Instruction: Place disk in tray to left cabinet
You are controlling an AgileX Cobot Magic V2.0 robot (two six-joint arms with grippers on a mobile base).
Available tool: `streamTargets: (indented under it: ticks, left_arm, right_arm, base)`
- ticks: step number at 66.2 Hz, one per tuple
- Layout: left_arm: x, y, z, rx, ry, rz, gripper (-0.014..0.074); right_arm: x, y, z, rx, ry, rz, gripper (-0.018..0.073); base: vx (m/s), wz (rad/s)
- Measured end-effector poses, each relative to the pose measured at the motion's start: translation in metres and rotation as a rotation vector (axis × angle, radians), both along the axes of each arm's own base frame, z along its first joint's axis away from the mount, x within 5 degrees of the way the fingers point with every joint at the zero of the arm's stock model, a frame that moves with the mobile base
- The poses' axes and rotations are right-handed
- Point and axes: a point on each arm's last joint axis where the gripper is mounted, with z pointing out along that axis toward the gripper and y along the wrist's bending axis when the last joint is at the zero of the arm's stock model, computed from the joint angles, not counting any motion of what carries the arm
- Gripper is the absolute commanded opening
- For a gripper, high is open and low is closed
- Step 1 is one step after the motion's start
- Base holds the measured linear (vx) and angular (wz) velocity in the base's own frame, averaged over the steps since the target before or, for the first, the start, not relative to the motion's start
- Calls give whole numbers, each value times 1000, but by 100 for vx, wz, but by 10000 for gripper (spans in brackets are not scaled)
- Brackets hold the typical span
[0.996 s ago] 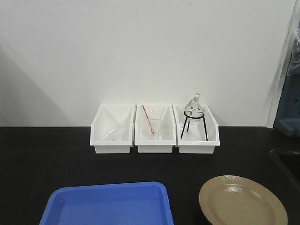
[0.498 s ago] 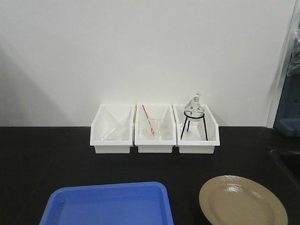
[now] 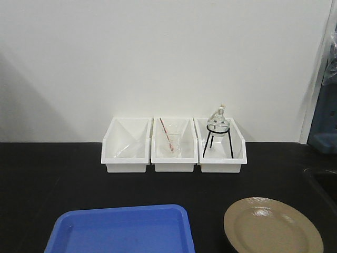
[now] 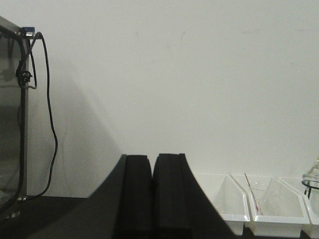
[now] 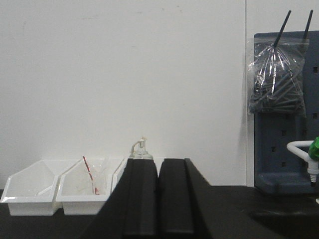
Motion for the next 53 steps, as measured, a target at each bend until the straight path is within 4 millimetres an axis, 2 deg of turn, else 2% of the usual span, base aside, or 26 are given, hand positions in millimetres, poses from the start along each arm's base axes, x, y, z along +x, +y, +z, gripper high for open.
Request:
streamTargets:
  ticks: [5, 10, 21, 31, 43, 53]
  left_arm:
    - [8, 1, 19, -3, 52, 3, -3]
    - [24, 1, 25, -5, 121, 4, -3]
    - [57, 3, 13, -12, 292, 5, -1]
    - [74, 4, 1, -17, 413, 8, 15]
    - [83, 4, -11, -21, 533, 12, 95]
    - [84, 5, -16, -24, 588, 15, 250]
  right_arm:
    - [7, 0, 15, -2, 84, -4, -3]
    - [21, 0, 23, -6, 160, -5, -2]
    - [51, 1, 11, -12, 320, -6, 1]
    - [72, 2, -2, -10, 441, -5, 29]
    - [90, 4, -15, 35, 537, -1, 145]
    - [101, 4, -24, 54, 599, -2, 302]
  base:
    - [0, 0]
    - [0, 0]
    - [0, 0]
    - [0, 0]
    - [0, 0]
    - [0, 0]
